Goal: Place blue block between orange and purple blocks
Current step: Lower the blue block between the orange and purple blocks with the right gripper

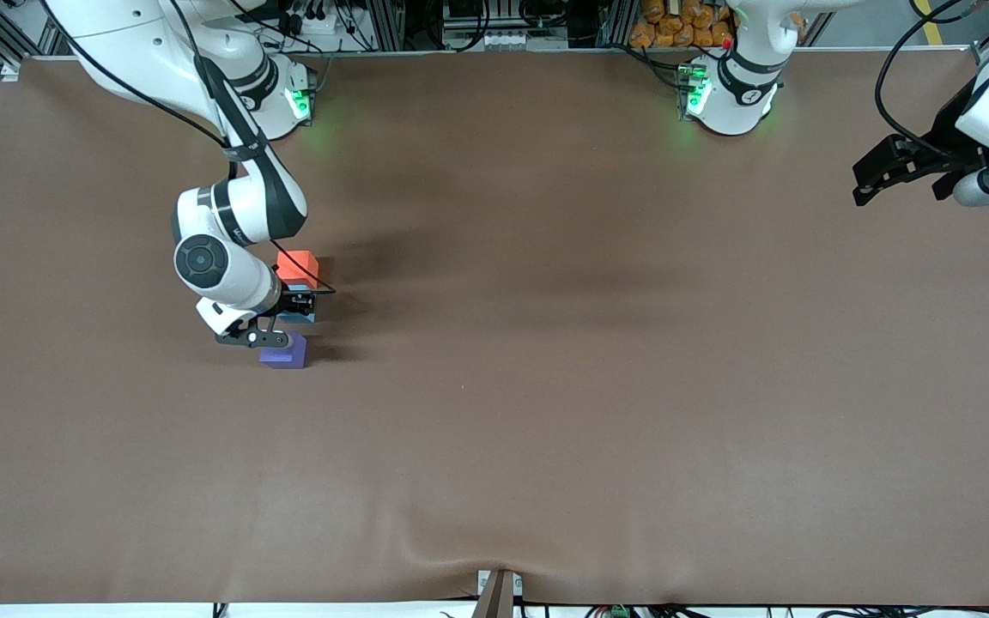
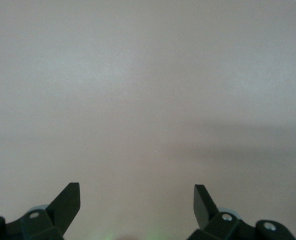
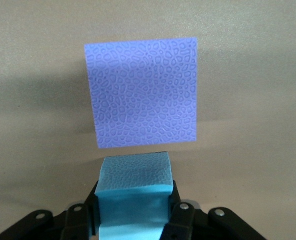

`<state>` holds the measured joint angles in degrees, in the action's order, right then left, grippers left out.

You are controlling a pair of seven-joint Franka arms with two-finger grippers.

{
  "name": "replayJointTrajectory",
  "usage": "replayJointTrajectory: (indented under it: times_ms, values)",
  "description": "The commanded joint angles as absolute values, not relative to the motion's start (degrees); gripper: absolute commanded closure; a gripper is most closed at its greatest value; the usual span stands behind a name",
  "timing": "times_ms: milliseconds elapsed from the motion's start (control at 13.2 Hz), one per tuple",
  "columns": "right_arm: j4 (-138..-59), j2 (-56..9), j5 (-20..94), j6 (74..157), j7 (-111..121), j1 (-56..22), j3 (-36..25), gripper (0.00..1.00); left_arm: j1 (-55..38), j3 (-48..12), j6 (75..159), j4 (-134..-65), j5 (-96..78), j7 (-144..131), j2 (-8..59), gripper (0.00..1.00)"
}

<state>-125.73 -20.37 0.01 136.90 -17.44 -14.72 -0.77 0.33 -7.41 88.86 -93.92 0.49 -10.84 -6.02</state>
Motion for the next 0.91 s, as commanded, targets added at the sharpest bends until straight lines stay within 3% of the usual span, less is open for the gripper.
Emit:
replayJointTrajectory:
  times_ms: [0,836]
  values:
    - [-126.1,-20.0,-0.9,137.8,-18.2,-13.9,-0.2,1.00,0.9,-7.7,88.1,-94.1,0.8,-10.0,-7.0,0.00]
    - [-125.9,-21.1,-0.9,138.6,-17.9,-12.9,-0.2,1.00,1.1,-7.0,87.4,-94.3,2.7,-9.8,-7.1,0.00]
